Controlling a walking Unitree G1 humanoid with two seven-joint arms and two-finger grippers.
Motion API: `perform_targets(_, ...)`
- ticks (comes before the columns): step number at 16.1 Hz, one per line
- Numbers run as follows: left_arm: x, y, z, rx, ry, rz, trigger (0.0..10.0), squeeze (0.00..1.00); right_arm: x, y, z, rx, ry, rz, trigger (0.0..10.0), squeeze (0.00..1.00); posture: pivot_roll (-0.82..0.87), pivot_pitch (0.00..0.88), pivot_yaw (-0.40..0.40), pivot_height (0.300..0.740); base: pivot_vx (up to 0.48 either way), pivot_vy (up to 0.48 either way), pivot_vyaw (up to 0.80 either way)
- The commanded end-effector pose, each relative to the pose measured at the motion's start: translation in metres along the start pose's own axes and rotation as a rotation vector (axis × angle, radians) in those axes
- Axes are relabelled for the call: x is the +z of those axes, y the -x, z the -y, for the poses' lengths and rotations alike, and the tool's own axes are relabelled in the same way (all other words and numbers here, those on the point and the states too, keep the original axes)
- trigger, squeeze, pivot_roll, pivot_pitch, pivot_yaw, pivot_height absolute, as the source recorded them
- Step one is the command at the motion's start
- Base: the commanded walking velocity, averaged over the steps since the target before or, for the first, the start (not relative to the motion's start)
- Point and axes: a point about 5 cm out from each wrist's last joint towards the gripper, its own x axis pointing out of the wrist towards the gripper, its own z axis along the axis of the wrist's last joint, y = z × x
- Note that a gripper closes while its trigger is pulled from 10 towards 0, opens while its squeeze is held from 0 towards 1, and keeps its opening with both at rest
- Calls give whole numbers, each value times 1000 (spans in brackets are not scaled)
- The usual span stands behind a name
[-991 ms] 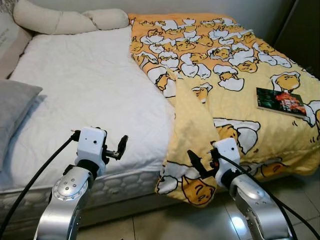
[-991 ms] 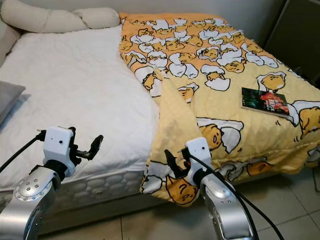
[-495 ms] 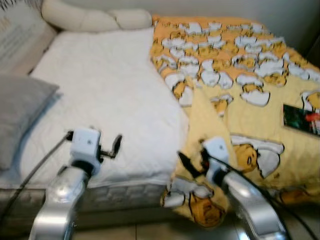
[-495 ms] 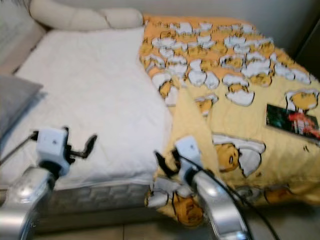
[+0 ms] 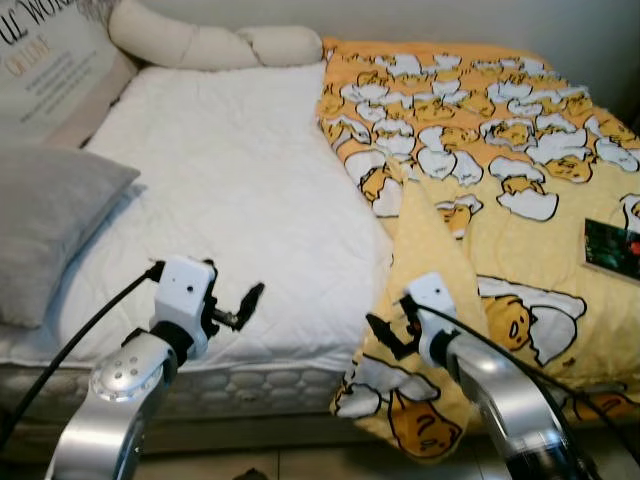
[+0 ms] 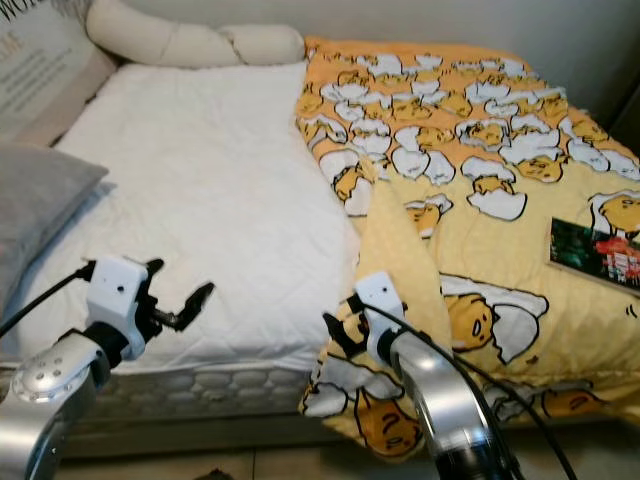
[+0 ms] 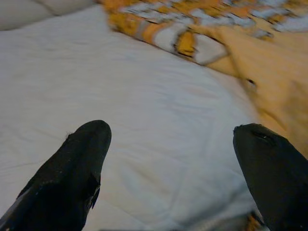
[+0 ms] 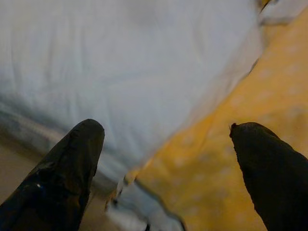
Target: Clean up the room
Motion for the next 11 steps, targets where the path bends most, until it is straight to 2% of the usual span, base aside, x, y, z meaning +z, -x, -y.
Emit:
perform_targets(1,2,-1,3,-59,-2,-10,10000,0,-1,-8,2,6,31,-51,10000,1000,7,0,20,740,0,0,0)
perform_targets(3,3,0,6,-162,-44,-48,10000,0,4,-30,8,-8,57,-134,10000,1000,18,0,17,740,0,0,0)
perform_targets(4,3,2,8,-235,-72,-73,10000,0,9,-40,11,-26,40,-147,10000,1000,35,0,13,740,0,0,0)
perform_targets(6,4,5,10,-297,-99,-98,10000,0,15,-46,14,-51,37,-158,10000,1000,56,0,6,740,0,0,0)
perform_targets(7,8,11,10,-364,-135,-133,10000,0,24,-53,22,-125,84,-179,10000,1000,86,18,-1,740,0,0,0)
perform_targets(8,10,14,9,-380,-160,-143,10000,0,27,-55,25,-163,114,-190,10000,651,105,60,-6,740,0,0,0)
perform_targets(9,11,15,9,-381,-163,-144,10000,0,27,-55,27,-178,123,-196,10000,0,113,76,-7,740,0,0,0)
perform_targets(11,14,20,9,-391,-176,-153,10000,0,25,-54,33,-230,152,-214,10000,0,133,124,-12,740,0,0,0)
